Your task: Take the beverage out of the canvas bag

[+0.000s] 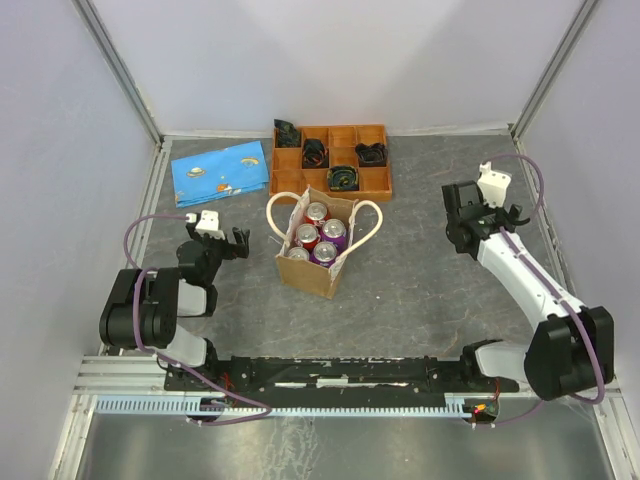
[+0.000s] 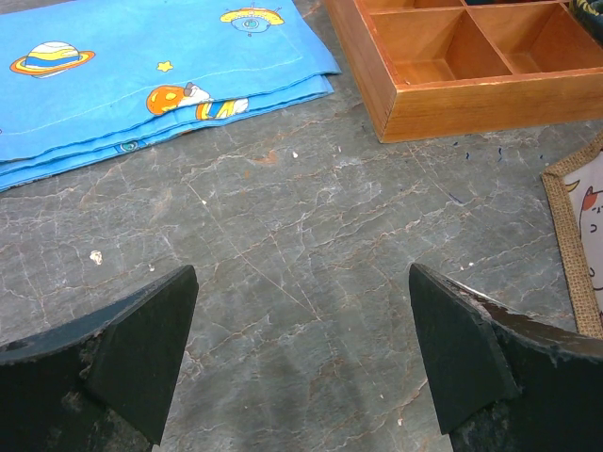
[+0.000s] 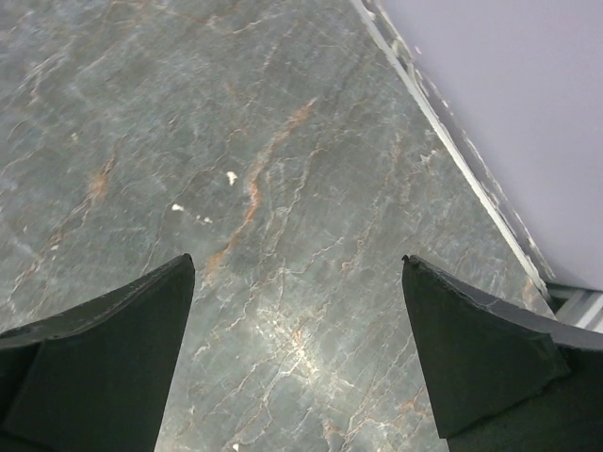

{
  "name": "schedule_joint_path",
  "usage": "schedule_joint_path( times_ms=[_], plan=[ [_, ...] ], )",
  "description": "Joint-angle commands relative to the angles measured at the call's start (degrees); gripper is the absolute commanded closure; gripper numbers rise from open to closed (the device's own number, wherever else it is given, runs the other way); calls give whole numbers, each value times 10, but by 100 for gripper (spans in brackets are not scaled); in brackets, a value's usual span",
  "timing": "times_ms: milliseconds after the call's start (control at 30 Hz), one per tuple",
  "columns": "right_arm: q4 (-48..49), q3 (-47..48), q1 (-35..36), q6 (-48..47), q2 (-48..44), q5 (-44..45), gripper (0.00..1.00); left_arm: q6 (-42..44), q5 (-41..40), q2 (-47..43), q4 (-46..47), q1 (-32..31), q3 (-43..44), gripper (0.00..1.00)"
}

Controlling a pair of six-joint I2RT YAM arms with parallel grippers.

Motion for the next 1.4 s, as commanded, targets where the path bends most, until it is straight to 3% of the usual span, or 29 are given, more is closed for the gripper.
schedule_joint_path(
  times_ms=[0, 233, 467, 567, 633, 700, 733, 1067, 1367],
  plan=[
    [67, -25, 29, -69, -54, -37, 1, 28, 8, -5, 29, 2, 1, 1],
    [56, 32, 140, -124, -72, -27, 4, 28, 8, -4, 29, 2, 1, 1],
    [58, 139, 257, -173, -58, -41, 30, 28, 8, -5, 30, 2, 1, 1],
    [72, 178, 314, -202, -44, -34, 49, 28, 8, -5, 29, 2, 1, 1],
    [81, 201, 349, -222, -27, -50, 69, 28, 8, -5, 30, 2, 2, 1],
    [81, 223, 373, -238, -4, -107, 95, 28, 8, -5, 29, 2, 1, 1],
    [80, 230, 383, -237, 10, -128, 100, 28, 8, -5, 29, 2, 1, 1],
    [39, 261, 449, -197, 127, -229, 100, 28, 8, -4, 30, 2, 1, 1],
    [0, 244, 458, -157, 159, -389, 85, 27, 8, -4, 29, 2, 1, 1]
  ],
)
